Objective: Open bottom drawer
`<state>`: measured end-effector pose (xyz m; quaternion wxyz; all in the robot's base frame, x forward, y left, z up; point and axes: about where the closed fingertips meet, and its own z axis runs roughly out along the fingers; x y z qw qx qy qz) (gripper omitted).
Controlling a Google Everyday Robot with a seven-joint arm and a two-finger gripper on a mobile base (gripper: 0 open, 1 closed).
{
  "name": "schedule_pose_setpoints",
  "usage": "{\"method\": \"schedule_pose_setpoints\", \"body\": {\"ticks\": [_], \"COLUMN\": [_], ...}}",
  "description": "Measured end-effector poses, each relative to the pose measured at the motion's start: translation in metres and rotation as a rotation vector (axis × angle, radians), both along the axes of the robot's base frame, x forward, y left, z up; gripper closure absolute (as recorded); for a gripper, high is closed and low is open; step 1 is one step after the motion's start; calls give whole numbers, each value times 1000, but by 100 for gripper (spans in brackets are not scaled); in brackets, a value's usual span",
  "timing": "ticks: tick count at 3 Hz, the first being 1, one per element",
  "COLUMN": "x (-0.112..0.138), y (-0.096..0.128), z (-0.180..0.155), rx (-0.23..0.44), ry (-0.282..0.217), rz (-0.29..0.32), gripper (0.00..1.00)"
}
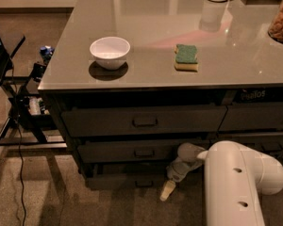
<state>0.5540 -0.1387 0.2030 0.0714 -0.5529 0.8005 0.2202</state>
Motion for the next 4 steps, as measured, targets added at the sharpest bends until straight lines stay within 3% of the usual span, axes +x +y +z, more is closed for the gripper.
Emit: {"method": "schedule_pose_setpoints", "body": {"ticks": [1,2,4], "x": [-51,-50,-20], "y": [-11,-11,-5], "z": [17,17,31], "rx": [-14,-14,-29], "ry": [77,76,8], "rz": [-27,-28,-74], "gripper": [0,0,0]}}
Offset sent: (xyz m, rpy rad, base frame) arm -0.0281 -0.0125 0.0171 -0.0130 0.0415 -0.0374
